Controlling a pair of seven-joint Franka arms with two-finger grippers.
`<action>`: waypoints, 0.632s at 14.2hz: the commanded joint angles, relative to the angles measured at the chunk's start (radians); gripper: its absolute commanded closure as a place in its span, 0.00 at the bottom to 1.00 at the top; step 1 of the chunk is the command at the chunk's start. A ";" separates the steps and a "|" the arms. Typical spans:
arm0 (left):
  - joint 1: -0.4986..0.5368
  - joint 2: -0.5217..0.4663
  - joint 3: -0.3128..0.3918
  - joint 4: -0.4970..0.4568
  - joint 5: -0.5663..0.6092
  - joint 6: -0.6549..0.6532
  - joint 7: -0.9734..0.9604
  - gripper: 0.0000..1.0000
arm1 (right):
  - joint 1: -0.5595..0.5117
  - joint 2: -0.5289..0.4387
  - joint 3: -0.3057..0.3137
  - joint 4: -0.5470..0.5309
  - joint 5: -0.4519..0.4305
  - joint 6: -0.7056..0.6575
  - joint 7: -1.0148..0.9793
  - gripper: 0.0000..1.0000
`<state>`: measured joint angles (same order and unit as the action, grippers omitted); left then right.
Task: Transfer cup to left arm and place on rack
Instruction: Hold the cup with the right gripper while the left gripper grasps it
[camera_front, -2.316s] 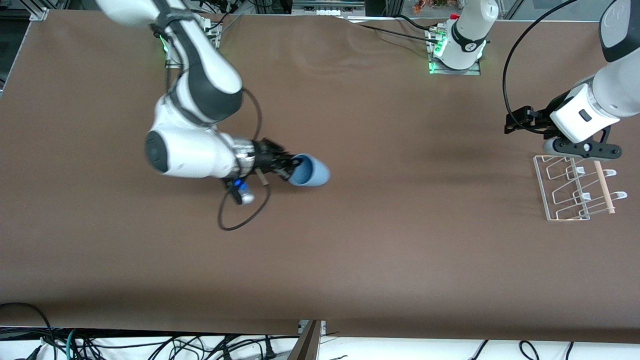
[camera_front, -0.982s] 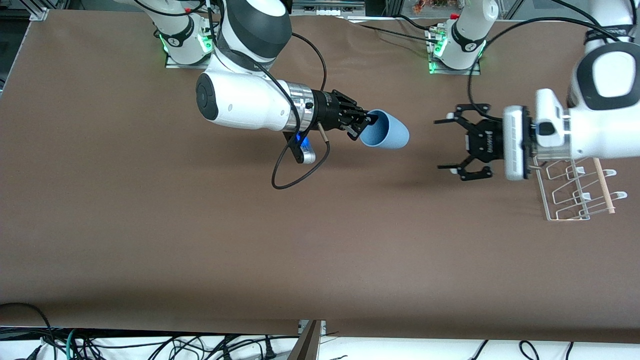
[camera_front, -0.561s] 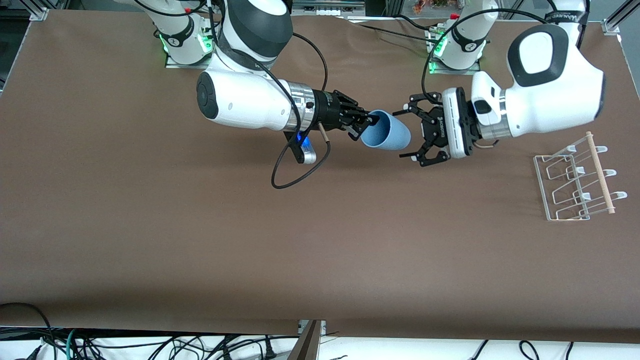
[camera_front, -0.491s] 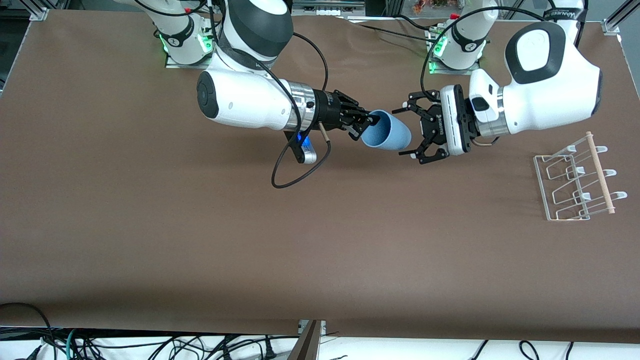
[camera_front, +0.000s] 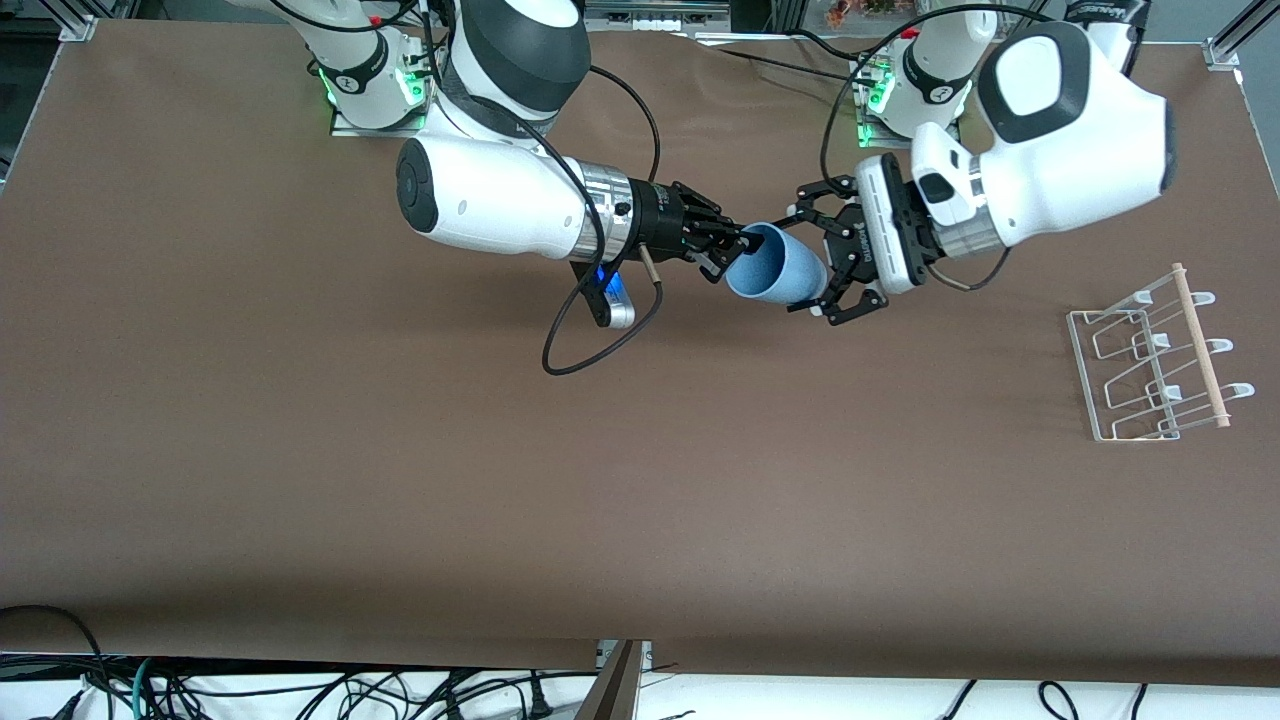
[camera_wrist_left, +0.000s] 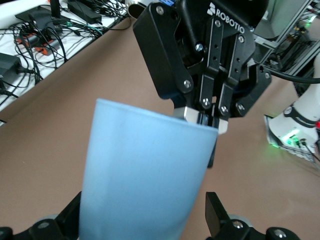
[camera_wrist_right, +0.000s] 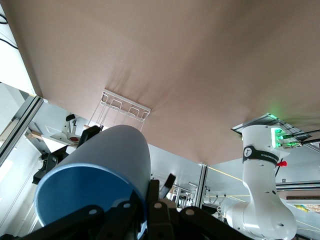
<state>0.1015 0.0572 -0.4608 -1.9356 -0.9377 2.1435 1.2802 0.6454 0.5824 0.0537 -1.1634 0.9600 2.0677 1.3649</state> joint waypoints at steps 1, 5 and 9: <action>0.007 -0.020 -0.021 -0.020 -0.004 0.010 0.004 0.24 | 0.016 0.024 -0.005 0.037 0.016 0.028 0.016 1.00; 0.015 -0.020 -0.021 -0.008 0.005 0.006 0.008 0.84 | 0.014 0.022 -0.006 0.037 0.016 0.028 0.010 1.00; 0.023 -0.023 -0.019 -0.008 0.011 -0.007 0.008 0.94 | 0.010 0.024 -0.006 0.036 0.025 0.022 0.007 0.64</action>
<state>0.1049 0.0568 -0.4667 -1.9393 -0.9357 2.1551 1.2943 0.6511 0.5835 0.0519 -1.1626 0.9640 2.0825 1.3667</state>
